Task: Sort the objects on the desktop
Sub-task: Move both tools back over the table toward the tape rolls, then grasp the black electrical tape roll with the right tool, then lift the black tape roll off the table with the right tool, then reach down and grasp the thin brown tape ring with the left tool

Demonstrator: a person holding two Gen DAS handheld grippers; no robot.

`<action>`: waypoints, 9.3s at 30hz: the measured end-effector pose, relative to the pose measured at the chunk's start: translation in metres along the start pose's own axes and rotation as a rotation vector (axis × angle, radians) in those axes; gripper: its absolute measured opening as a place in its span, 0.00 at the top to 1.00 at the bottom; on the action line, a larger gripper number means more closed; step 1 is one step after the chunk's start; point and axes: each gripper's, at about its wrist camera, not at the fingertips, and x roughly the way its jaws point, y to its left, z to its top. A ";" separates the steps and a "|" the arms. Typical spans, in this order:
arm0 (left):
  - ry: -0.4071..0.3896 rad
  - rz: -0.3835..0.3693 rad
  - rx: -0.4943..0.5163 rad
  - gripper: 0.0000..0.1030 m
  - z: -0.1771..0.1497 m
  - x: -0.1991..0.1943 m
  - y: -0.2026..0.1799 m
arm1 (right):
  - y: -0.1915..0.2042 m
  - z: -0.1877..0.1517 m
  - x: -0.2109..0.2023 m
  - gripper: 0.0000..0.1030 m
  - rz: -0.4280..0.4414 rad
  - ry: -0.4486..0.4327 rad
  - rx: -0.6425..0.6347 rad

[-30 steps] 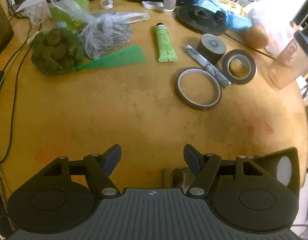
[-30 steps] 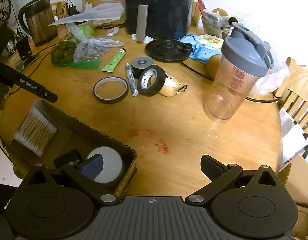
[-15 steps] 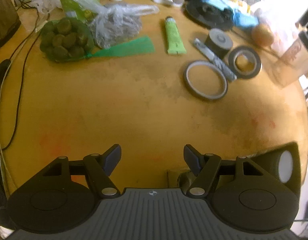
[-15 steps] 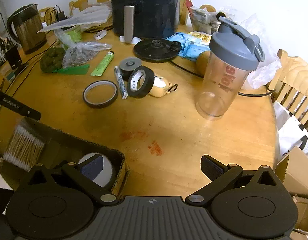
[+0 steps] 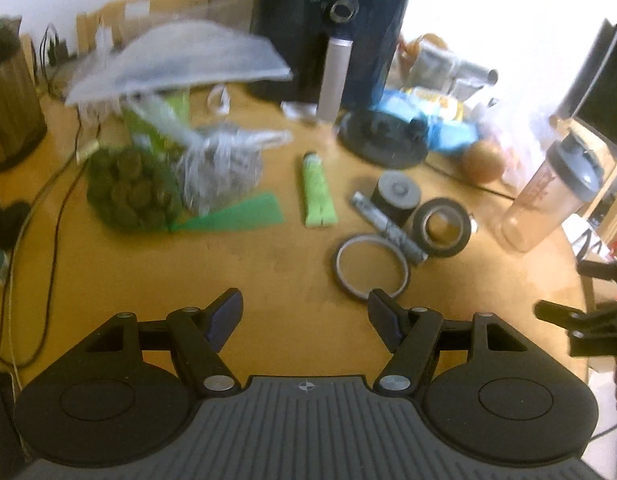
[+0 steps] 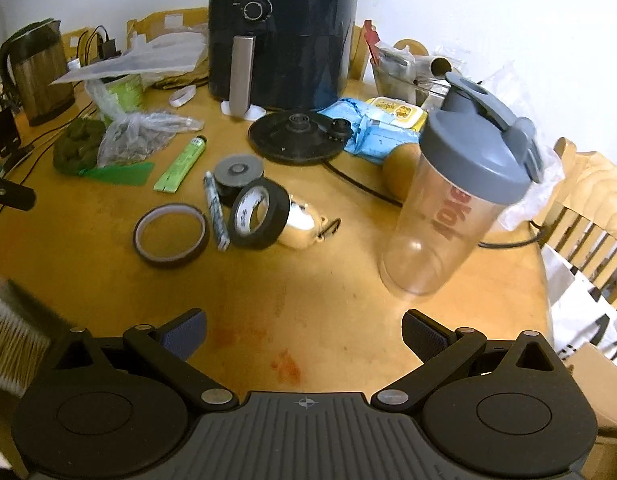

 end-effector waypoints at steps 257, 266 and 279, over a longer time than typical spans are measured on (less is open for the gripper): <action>0.408 -0.164 0.531 0.00 0.013 0.140 -0.085 | -0.082 -0.055 -0.041 0.27 0.195 -0.091 0.263; 0.477 -0.139 0.515 0.00 0.008 0.160 -0.096 | -0.086 -0.063 -0.046 0.27 0.180 -0.092 0.283; 0.509 -0.063 0.546 0.00 0.002 0.173 -0.105 | -0.095 -0.072 -0.051 0.27 0.170 -0.095 0.312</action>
